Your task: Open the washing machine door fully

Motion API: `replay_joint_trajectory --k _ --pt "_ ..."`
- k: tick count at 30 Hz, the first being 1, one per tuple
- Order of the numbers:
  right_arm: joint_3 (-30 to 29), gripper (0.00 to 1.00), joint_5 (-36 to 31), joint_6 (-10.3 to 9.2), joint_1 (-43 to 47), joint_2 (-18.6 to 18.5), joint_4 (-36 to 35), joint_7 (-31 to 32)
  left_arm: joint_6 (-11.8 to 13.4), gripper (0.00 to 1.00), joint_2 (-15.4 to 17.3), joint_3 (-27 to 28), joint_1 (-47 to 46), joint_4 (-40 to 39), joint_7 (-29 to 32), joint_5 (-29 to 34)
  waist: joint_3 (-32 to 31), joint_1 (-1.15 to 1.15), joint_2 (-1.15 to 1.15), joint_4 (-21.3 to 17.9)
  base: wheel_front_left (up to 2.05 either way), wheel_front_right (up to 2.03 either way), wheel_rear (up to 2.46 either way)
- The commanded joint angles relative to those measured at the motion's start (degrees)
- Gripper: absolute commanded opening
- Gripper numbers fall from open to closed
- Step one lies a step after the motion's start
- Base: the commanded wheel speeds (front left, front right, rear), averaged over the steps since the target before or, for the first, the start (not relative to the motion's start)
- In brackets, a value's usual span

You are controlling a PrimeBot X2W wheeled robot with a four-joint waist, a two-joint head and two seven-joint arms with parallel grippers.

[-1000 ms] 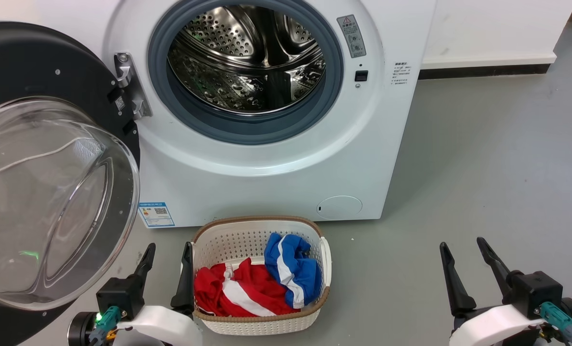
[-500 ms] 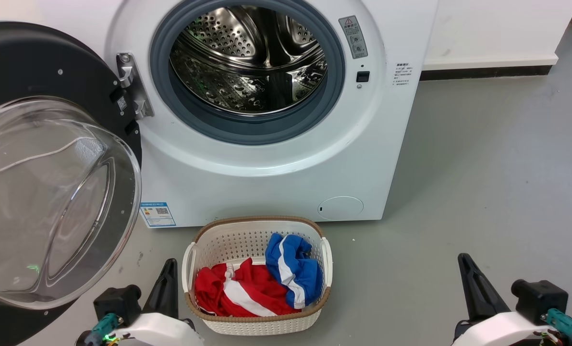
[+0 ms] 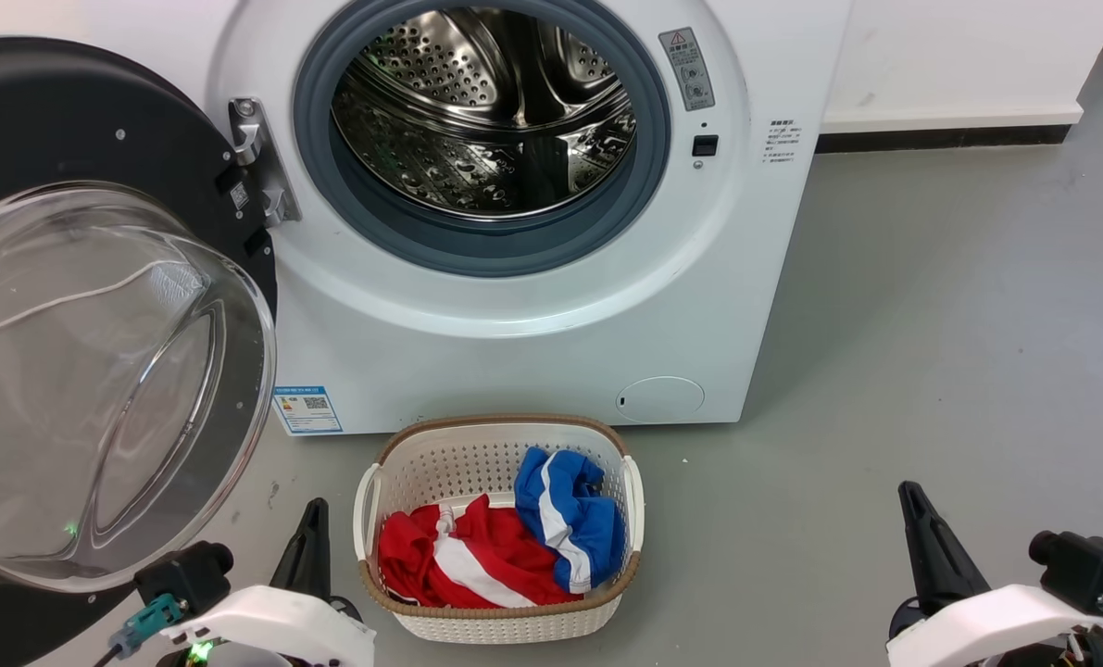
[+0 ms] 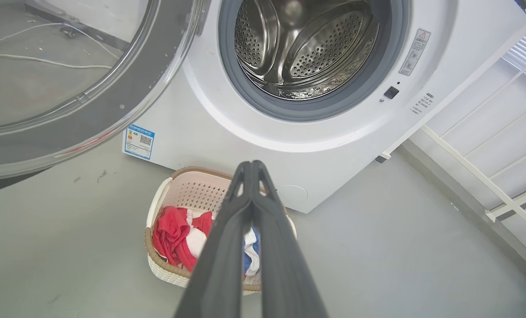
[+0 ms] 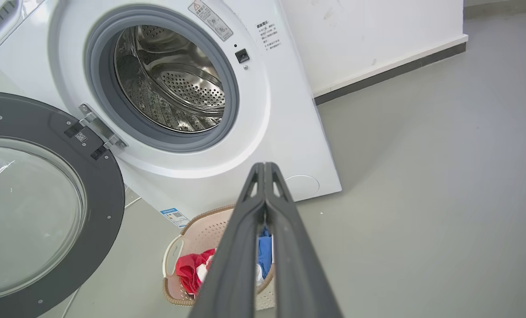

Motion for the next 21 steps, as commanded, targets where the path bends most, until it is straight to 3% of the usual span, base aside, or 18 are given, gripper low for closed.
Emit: replay_joint_trajectory --k 1,21 --pt "-0.29 0.00 2.44 0.00 -2.04 0.06 -0.60 0.35 -0.59 0.00 -0.03 1.03 -1.99 -0.58 0.44 -1.84 0.02 0.00 0.00 0.03 0.00 0.00 0.00" --pt "-1.68 0.00 19.30 0.00 -3.88 0.16 0.86 2.97 -3.84 0.00 -2.43 5.73 -2.80 -0.34 4.50 -14.63 0.32 0.00 0.00 0.46 0.00 0.00 0.00"
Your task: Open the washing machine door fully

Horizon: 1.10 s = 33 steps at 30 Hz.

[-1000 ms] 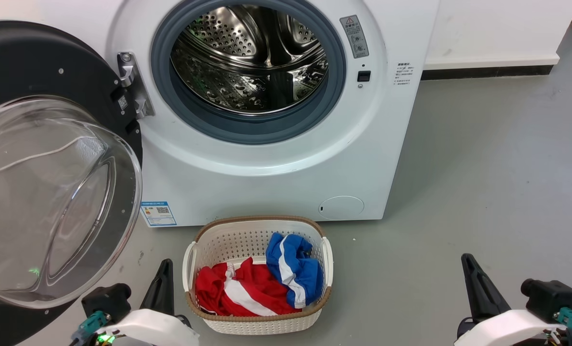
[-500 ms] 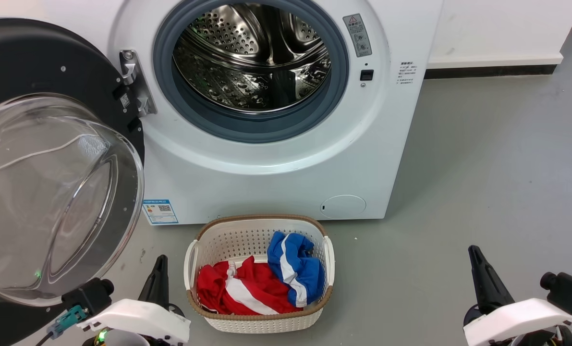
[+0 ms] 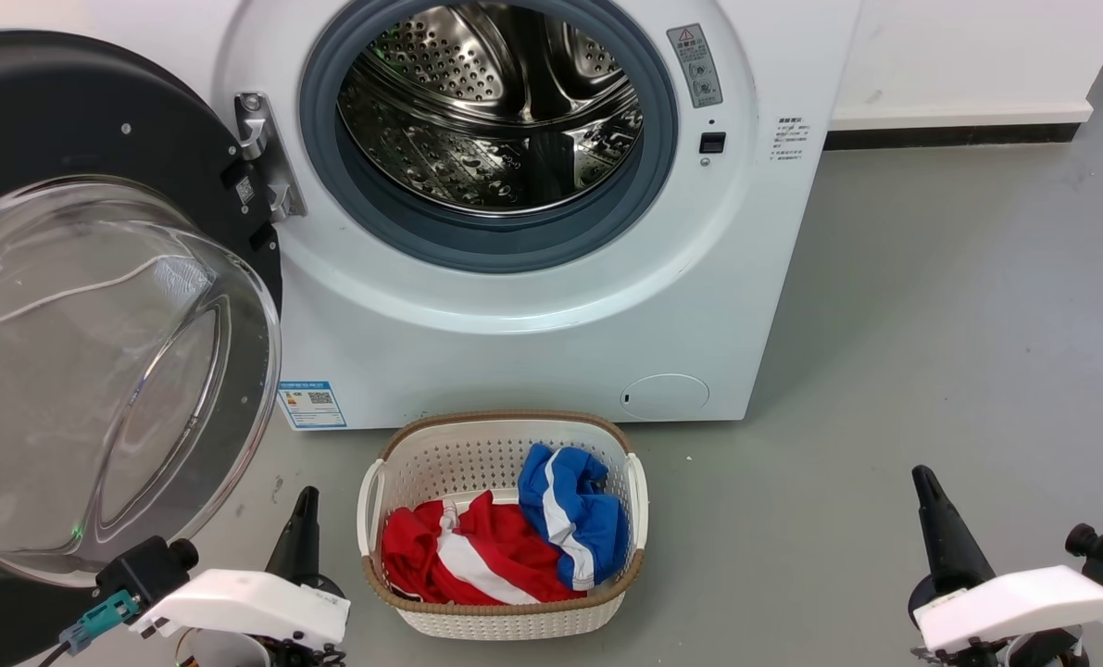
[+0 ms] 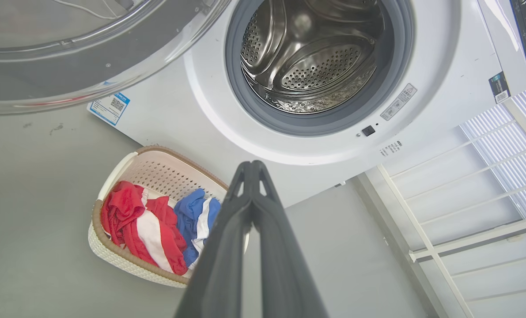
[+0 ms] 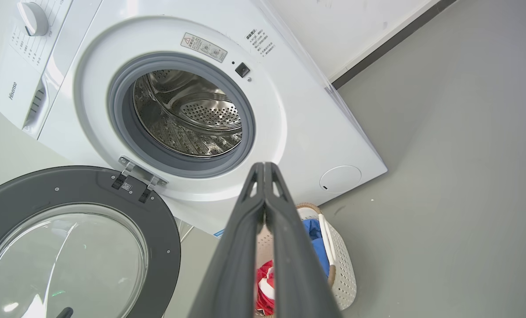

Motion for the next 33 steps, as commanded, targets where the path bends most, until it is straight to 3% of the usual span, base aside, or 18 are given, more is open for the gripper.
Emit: replay_joint_trajectory --k 1,33 --pt "-0.21 0.00 1.49 0.01 -1.81 0.09 -0.44 0.19 -0.33 0.00 -0.16 0.62 -1.78 -0.48 0.37 -1.07 0.01 0.00 0.00 0.02 0.00 0.00 0.00" --pt "-2.02 0.00 23.30 0.01 -4.09 0.24 1.51 3.63 -4.60 0.00 -3.33 6.85 -2.80 -0.01 5.67 -17.49 0.52 0.00 0.00 0.74 0.00 0.00 0.00"
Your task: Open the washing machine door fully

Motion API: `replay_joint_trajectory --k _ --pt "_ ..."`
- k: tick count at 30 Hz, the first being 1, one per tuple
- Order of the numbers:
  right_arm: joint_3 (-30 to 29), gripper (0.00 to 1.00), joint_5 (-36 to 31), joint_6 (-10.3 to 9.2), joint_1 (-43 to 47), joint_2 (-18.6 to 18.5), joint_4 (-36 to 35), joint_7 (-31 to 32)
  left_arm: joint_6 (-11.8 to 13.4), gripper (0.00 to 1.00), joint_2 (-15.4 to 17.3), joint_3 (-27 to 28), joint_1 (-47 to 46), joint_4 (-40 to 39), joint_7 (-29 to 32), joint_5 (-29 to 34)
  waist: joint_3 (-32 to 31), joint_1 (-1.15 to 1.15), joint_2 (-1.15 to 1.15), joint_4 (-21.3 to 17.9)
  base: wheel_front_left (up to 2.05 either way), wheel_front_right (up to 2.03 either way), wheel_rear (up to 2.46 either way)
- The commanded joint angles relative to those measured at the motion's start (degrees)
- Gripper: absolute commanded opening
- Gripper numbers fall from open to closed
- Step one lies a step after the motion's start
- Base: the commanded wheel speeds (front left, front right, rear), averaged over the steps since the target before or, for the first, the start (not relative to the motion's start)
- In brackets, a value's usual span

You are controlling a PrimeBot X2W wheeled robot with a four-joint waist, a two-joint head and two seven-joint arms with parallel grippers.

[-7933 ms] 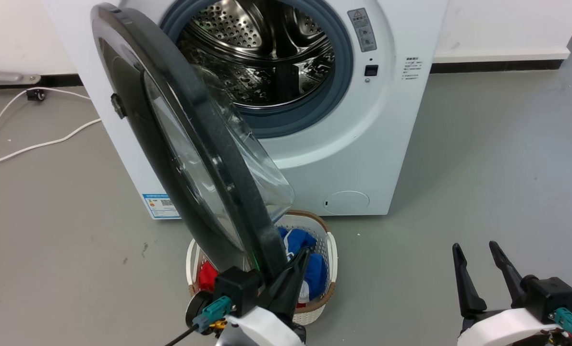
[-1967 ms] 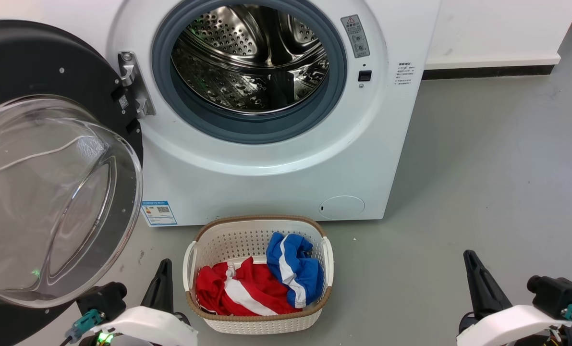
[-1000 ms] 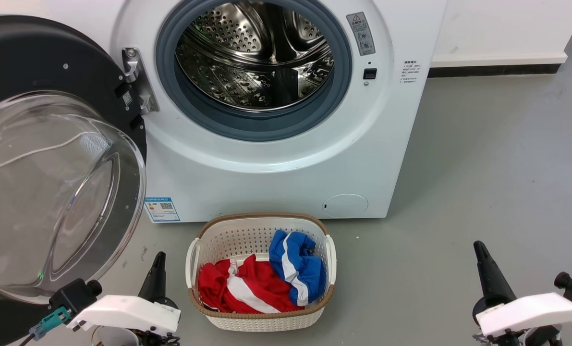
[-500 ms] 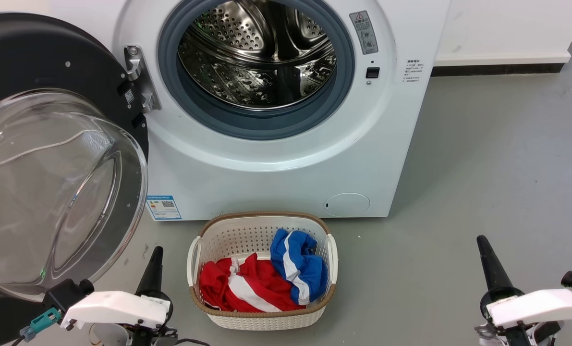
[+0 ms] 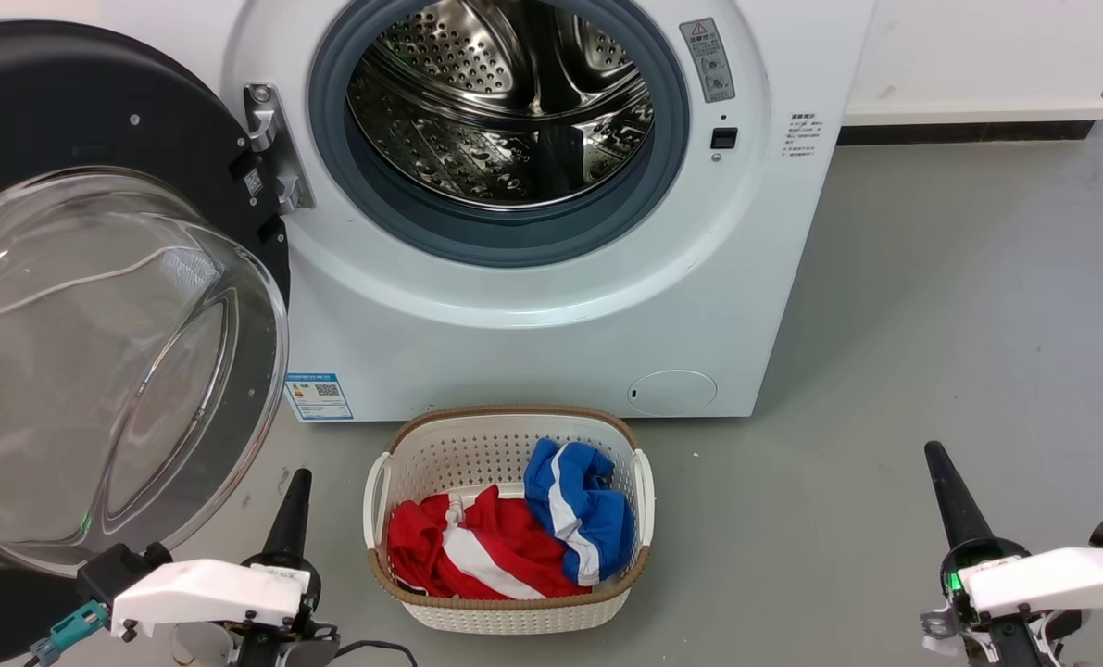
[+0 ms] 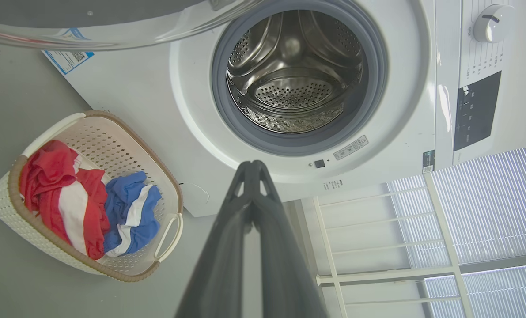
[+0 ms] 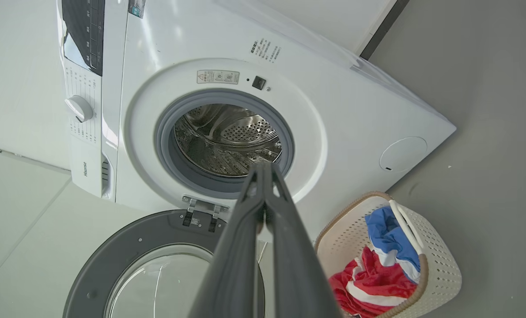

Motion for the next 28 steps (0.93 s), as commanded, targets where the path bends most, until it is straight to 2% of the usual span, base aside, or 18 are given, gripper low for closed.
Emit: replay_joint_trajectory --k 1,28 --pt "-0.17 0.00 1.36 0.01 -1.27 0.09 -0.15 0.24 -0.56 0.00 -0.17 0.67 -1.59 -0.25 0.31 -1.03 0.02 0.00 0.00 0.02 0.00 0.00 0.00" --pt "-1.37 0.00 15.38 0.00 -2.67 0.21 1.15 2.48 -3.18 0.00 -2.29 4.61 -2.10 0.09 3.80 -11.58 0.44 0.00 0.00 0.63 0.00 0.00 0.00"
